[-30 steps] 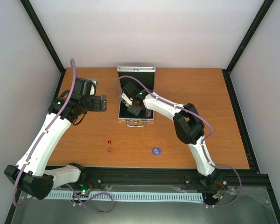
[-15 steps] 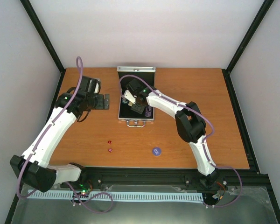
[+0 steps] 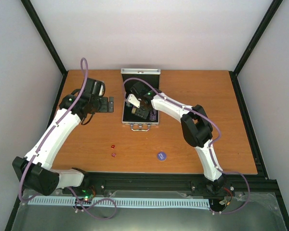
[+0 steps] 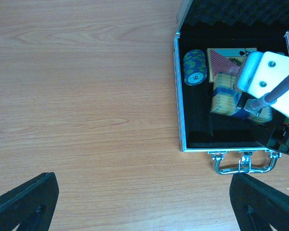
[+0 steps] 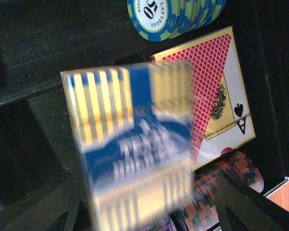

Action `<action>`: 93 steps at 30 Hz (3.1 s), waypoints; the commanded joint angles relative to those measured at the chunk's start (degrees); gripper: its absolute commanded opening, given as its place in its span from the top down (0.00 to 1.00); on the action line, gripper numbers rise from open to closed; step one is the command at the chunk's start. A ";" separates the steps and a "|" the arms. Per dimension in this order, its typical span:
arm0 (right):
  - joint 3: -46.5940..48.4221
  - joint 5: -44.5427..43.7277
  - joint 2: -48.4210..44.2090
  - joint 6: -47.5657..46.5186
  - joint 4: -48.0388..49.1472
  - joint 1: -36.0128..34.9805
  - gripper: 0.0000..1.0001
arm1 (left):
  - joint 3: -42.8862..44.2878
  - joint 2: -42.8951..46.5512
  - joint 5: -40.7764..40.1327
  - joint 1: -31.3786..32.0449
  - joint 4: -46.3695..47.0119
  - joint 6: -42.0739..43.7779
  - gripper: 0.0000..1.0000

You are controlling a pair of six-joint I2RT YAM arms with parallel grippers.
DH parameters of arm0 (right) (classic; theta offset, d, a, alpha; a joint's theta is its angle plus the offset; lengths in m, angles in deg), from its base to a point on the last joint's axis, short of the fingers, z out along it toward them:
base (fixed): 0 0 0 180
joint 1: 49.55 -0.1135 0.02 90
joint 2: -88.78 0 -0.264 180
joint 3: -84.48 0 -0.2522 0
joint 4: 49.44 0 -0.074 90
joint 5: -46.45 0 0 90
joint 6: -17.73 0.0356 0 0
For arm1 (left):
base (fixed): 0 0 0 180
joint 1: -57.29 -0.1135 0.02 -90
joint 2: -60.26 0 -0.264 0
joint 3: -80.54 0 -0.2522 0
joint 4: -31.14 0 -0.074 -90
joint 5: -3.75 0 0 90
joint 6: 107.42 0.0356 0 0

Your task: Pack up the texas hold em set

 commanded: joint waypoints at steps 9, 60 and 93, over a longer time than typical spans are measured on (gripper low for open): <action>-0.84 -0.56 -1.04 0.90 0.94 0.27 0.16 | 1.65 -1.30 0.11 0.26 1.63 -0.35 0.00; 21.84 22.67 14.60 44.68 -4.76 2.12 0.01 | 0.83 -0.38 -0.29 0.26 0.48 3.25 0.00; 23.26 21.68 16.16 42.96 -4.62 2.21 0.01 | 0.94 -1.78 0.20 0.26 0.66 2.60 0.00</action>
